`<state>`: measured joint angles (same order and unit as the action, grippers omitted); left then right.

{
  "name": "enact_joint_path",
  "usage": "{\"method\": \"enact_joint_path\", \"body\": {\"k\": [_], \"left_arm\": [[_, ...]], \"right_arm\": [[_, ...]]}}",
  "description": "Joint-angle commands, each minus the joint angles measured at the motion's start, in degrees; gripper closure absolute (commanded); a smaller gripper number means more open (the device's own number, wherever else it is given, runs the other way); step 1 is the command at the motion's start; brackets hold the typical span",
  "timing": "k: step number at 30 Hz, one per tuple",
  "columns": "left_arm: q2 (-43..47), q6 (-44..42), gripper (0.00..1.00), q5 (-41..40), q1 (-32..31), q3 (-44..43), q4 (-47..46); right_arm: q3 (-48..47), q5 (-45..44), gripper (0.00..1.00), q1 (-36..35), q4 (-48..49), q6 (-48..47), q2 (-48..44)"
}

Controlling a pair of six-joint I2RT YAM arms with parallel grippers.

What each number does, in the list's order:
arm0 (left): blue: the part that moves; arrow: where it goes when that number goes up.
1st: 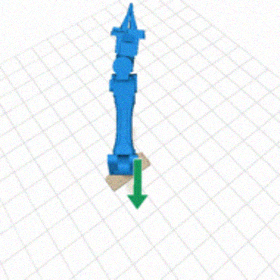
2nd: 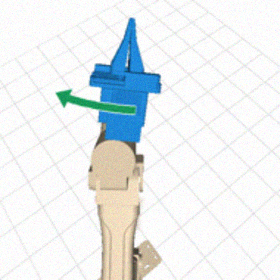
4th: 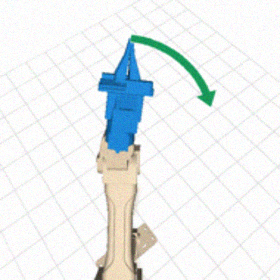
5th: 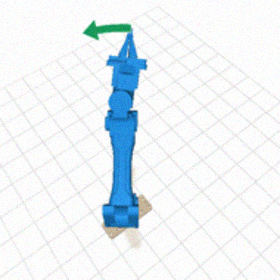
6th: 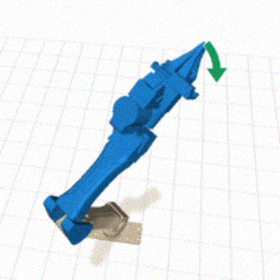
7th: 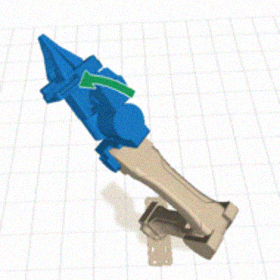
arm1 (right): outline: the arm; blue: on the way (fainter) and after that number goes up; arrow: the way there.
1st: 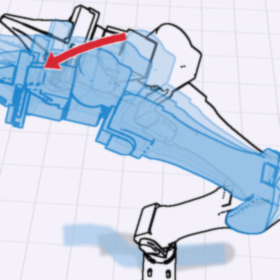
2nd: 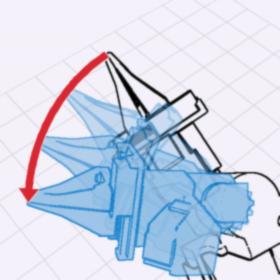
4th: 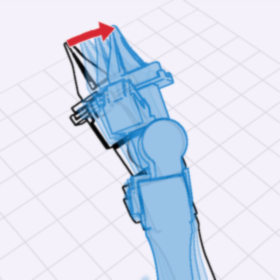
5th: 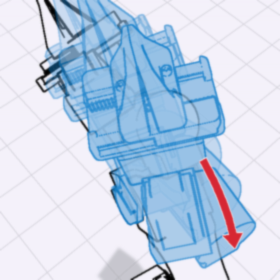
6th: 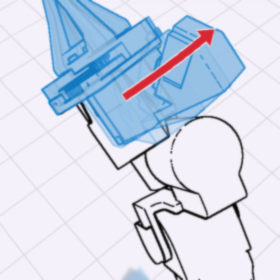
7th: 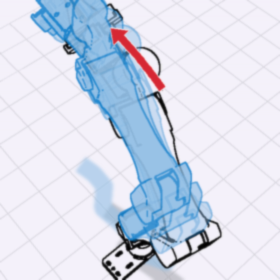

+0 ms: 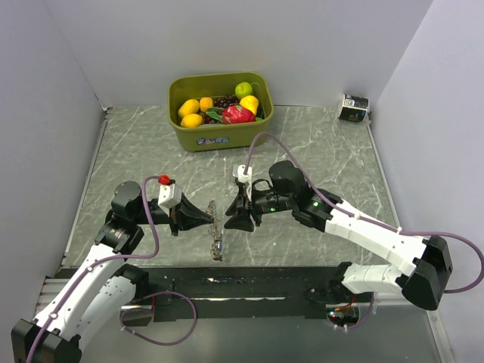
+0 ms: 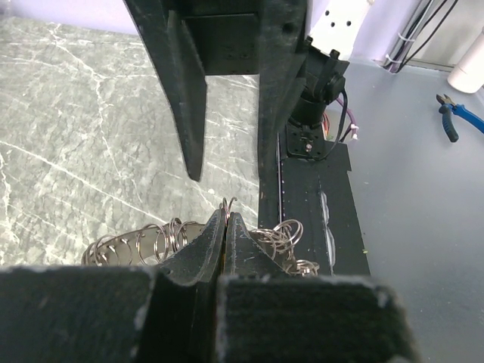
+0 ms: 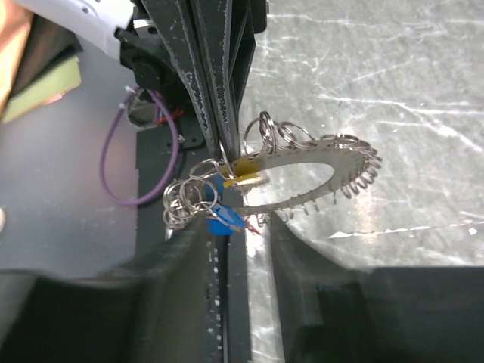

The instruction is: Put the keys on the keyring

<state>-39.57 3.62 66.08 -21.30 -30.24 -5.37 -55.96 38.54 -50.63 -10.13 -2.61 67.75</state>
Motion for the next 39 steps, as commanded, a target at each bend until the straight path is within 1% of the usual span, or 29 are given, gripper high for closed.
{"method": "enact_joint_path", "body": {"k": [1, 3, 4, 5, 6, 7, 8, 9, 10, 12, 14, 15, 16, 17, 18, 20, 23, 24, 26, 27, 29, 31, 34, 36, 39], "left_arm": [[1.08, -0.37, 0.99, 0.54, -0.06, -2.19, -4.47], [0.90, 0.77, 0.99, 0.45, -0.14, -1.84, -5.44], [0.90, 2.00, 0.99, 0.45, -0.15, -1.84, -6.66], [0.90, 3.14, 0.99, 0.45, -0.15, -1.58, -7.81], [0.99, 4.37, 0.99, 0.71, -0.15, -1.40, -9.38], [1.16, 6.12, 0.99, 0.45, -0.23, -1.05, -14.79], [1.86, 10.84, 0.99, -0.16, -0.76, 0.52, -18.24], [2.21, 13.15, 0.99, -1.82, -1.11, 1.40, -21.50], [2.57, 16.56, 0.99, -2.71, -1.90, 2.11, -27.10], [2.66, 18.35, 0.99, -5.34, -3.21, 3.43, -30.30], [1.79, 19.06, 0.99, -9.03, -6.64, 4.48, -34.42], [1.17, 19.23, 0.99, -10.35, -7.95, 4.92, -36.01], [0.38, 19.67, 0.99, -12.45, -10.58, 5.36, -37.77], [-1.72, 20.02, 0.99, -13.34, -11.82, 6.41, -42.83], [-3.04, 20.29, 0.99, -13.70, -13.05, 6.59, -44.71], [-7.68, 18.98, 0.99, -14.05, -15.87, 5.81, -46.48], [-13.31, 17.56, 0.99, -13.61, -18.86, 3.62, -48.06], [-14.56, 17.39, 0.99, -13.35, -19.56, 3.26, -49.99], [-17.01, 16.43, 0.99, -13.52, -21.58, 1.77, -50.01], [-17.55, 15.81, 0.99, -13.70, -22.11, 1.24, -48.53], [-18.87, 13.70, 0.99, -14.14, -23.52, -0.17, -46.94], [-19.40, 12.29, 0.99, -14.67, -24.49, -0.52, -46.66], [-20.37, 12.46, 0.99, -15.11, -24.58, -0.78, -47.45], [-20.89, 12.38, 0.99, -15.20, -24.75, -1.05, -47.28], [-21.25, 12.03, 0.99, -15.28, -24.93, -1.31, -47.19]], "right_arm": [[1.64, -0.84, 0.39, 0.01, 4.14, -1.08, -4.10], [2.26, -0.49, 0.32, 0.01, 4.85, -1.52, -5.25], [2.44, -0.40, 0.26, 0.01, 5.47, -1.69, -6.30], [3.14, -0.14, 0.23, 0.01, 6.17, -1.96, -6.83], [3.58, 0.04, 0.17, 0.01, 6.78, -2.13, -7.53], [4.10, 0.04, 0.13, 0.01, 7.49, -2.13, -8.67], [4.72, -0.05, 0.10, 0.09, 8.71, -2.22, -9.29], [4.90, 0.04, 0.07, 0.09, 8.99, -2.22, -9.91], [5.07, 0.56, 0.06, 0.36, 9.16, -2.31, -11.39], [6.04, 1.27, 0.05, 0.53, 10.56, -2.31, -12.98], [6.83, 1.88, 0.04, 0.97, 12.41, -1.87, -15.01], [6.75, 1.97, 0.04, 1.15, 12.33, -1.78, -15.27], [6.40, 2.67, 0.04, 1.32, 12.07, -1.70, -15.71], [5.87, 2.85, 0.05, 1.76, 11.72, -1.69, -15.89], [5.95, 3.20, 0.05, 1.85, 11.63, -1.69, -15.98], [7.00, 3.29, 0.06, 2.64, 12.32, -1.52, -16.59], [8.41, 3.81, 0.10, 4.31, 12.50, -0.12, -18.08], [9.11, 4.51, 0.11, 6.40, 13.46, 0.50, -18.87], [11.31, 6.97, 0.11, 8.78, 14.52, 2.34, -21.77], [11.66, 7.94, 0.11, 10.45, 14.44, 2.44, -22.56], [11.23, 9.09, 0.13, 11.17, 12.16, 2.52, -23.97], [11.23, 11.02, 0.18, 11.17, 10.40, 2.52, -24.15], [12.02, 12.34, 0.26, 11.26, 10.39, 2.52, -23.54], [12.11, 12.61, 0.32, 11.17, 8.29, 2.52, -23.36], [13.42, 13.31, 0.35, 11.17, 9.07, 2.52, -23.45]]}}
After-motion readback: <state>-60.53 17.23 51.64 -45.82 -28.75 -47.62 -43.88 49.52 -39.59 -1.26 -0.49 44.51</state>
